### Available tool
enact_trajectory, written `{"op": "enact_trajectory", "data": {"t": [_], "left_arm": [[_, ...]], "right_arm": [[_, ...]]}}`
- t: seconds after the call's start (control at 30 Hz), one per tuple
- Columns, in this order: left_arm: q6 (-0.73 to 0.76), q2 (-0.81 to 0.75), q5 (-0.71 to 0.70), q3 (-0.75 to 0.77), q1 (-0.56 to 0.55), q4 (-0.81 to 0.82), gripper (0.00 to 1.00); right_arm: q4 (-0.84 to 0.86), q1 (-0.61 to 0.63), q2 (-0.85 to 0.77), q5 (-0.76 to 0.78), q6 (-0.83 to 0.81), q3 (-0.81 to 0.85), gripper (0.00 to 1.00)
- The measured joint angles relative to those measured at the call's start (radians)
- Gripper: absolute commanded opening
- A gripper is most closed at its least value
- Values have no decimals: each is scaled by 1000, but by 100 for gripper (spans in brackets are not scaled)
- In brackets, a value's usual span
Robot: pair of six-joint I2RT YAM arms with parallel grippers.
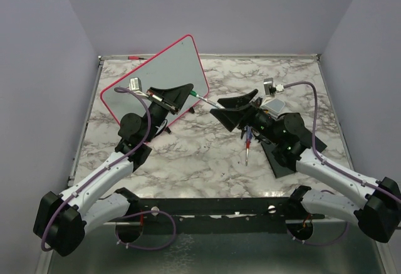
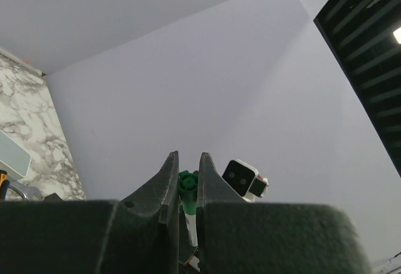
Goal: Write a sentence on the whiteboard
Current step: Open the whiteboard marker.
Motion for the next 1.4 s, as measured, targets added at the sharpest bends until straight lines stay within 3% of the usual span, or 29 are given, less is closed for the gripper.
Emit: {"op": "enact_trajectory", "data": {"t": [0.5,1.2,1.4], "left_arm": [[-9,0,-15,-13,0,-10,0],[51,-8,-70,-14,0,-56,0],[54,-8,-71,-14,0,-56,0]], "right_arm": [[-60,0,80,-92,37,99,62],[-183,0,144,-103,32,156,44],[-184,-1,153,-105,32,156,32]]}}
